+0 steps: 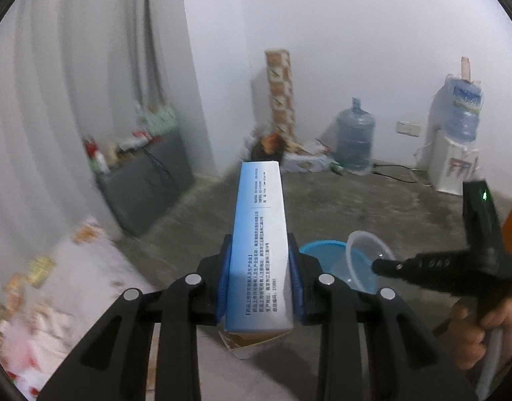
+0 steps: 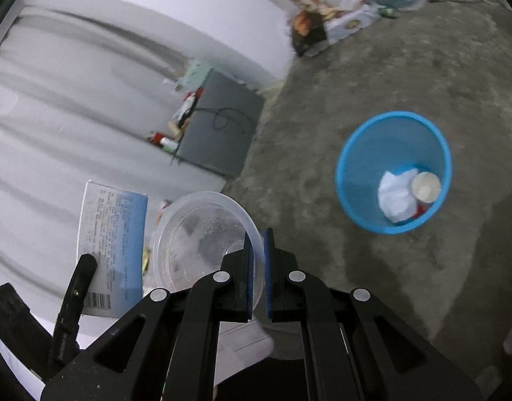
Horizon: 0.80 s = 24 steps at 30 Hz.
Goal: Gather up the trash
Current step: 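Carry the box and bowl to the blue wastebasket and open both grippers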
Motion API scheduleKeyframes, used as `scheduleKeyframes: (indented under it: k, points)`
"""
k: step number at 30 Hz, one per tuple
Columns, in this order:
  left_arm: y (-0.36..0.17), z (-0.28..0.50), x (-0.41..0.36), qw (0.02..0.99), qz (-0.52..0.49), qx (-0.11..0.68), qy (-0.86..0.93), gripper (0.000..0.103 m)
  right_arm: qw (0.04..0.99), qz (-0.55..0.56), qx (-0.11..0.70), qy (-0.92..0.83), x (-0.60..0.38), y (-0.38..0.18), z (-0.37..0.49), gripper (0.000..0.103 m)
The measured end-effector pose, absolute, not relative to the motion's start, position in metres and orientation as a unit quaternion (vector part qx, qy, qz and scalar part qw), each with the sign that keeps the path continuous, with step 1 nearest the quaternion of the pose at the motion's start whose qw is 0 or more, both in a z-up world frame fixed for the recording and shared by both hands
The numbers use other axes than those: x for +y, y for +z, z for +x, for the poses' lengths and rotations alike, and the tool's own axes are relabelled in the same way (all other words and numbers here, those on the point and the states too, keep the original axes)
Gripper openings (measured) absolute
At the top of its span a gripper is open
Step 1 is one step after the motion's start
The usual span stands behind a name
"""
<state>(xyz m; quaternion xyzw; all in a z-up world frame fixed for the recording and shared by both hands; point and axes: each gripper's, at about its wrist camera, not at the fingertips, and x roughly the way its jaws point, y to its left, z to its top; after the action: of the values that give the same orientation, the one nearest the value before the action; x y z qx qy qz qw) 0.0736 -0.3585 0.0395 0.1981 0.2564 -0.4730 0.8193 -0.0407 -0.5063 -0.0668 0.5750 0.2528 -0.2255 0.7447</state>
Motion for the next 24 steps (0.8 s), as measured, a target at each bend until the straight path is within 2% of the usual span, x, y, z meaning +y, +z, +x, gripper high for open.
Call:
scheduleKeyframes:
  k: [8, 15, 17, 18, 19, 20, 21, 24]
  points:
    - [-0.015, 0.097, -0.439, 0.752, 0.149, 0.381, -0.517, 0.029, 0.702, 0.597, 0.262, -0.286, -0.543, -0.109, -0.069, 0.004]
    - [-0.042, 0.118, -0.493, 0.718, 0.112, 0.436, -0.530, 0.029, 0.672, 0.608, 0.279, -0.318, -0.573, -0.143, -0.063, 0.004]
    - [-0.053, 0.121, -0.515, 0.707, 0.100, 0.447, -0.540, 0.030, 0.663, 0.613, 0.274, -0.332, -0.582, -0.152, -0.064, 0.009]
    - [-0.058, 0.123, -0.522, 0.704, 0.096, 0.452, -0.540, 0.034, 0.658, 0.612, 0.271, -0.344, -0.589, -0.161, -0.064, 0.019]
    - [-0.063, 0.125, -0.531, 0.701, 0.094, 0.458, -0.538, 0.055, 0.655, 0.609, 0.275, -0.353, -0.594, -0.170, -0.063, 0.029]
    - [-0.071, 0.127, -0.541, 0.702, 0.095, 0.466, -0.530, 0.065, 0.649, 0.605, 0.283, -0.364, -0.599, -0.178, -0.062, 0.044]
    - [-0.075, 0.129, -0.545, 0.706, 0.096, 0.468, -0.522, 0.070, 0.643, 0.602, 0.291, -0.372, -0.602, -0.184, -0.062, 0.044]
    - [-0.085, 0.126, -0.550, 0.707, 0.102, 0.477, -0.512, 0.070, 0.624, 0.604, 0.312, -0.386, -0.605, -0.200, -0.067, 0.044]
